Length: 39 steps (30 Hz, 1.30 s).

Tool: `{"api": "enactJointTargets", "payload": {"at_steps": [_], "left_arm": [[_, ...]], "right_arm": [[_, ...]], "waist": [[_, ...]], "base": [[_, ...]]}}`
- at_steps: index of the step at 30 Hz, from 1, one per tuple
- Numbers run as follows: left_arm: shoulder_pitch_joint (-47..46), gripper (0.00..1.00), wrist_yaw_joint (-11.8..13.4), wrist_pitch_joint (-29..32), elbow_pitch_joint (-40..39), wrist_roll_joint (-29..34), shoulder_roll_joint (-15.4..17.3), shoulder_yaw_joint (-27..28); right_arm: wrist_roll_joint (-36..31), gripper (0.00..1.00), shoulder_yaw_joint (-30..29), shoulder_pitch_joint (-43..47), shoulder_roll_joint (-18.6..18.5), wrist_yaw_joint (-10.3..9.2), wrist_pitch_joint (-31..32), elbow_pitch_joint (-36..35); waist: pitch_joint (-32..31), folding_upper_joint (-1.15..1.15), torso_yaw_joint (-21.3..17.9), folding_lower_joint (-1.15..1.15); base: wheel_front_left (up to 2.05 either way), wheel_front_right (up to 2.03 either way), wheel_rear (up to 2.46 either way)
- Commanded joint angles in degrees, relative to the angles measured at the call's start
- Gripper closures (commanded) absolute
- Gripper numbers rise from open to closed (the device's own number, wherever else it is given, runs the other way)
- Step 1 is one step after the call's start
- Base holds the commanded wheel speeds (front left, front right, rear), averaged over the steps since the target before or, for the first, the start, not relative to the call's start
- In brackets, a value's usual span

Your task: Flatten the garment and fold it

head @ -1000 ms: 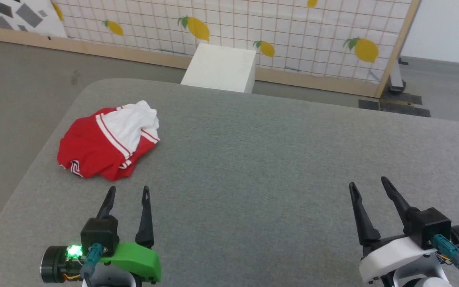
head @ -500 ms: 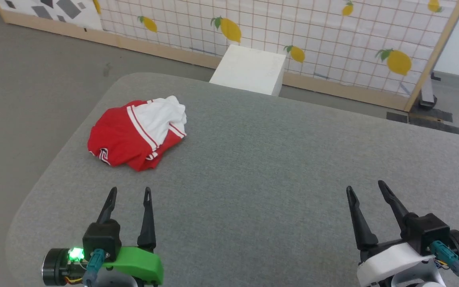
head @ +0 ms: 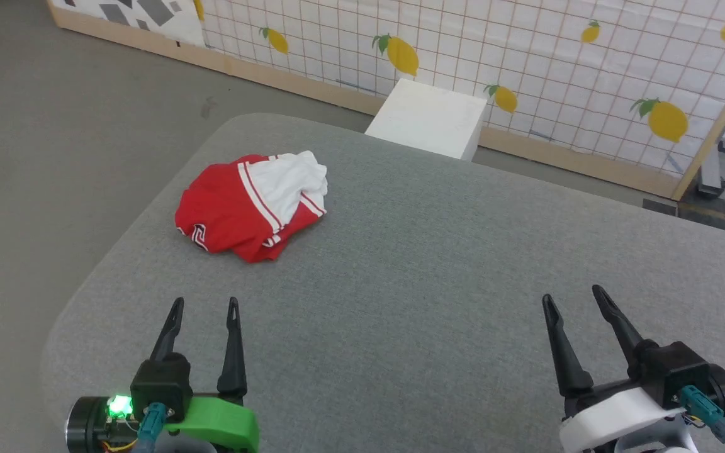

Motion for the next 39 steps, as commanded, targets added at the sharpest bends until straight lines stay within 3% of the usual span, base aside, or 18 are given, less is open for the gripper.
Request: {"api": "enactJointTargets", "payload": {"at_steps": [1, 39], "left_arm": [[0.9, 0.0, 0.4, -0.6, -0.3, 0.2, 0.5, -0.3], [2.2, 0.0, 3.5, -5.1, -2.4, -0.5, 0.3, -3.3]], "right_arm": [[0.3, 0.0, 0.2, 1.0, 0.1, -0.05, -0.6, 0.1], [1.0, 0.0, 0.3, 2.5, 0.1, -0.09, -5.0, -0.2]], "waist": [[-0.1, 0.0, 0.6, 0.0], [1.2, 0.0, 10.5, 0.0]], "base": [[0.0, 0.0, 0.0], [0.0, 0.0, 0.0]]}}
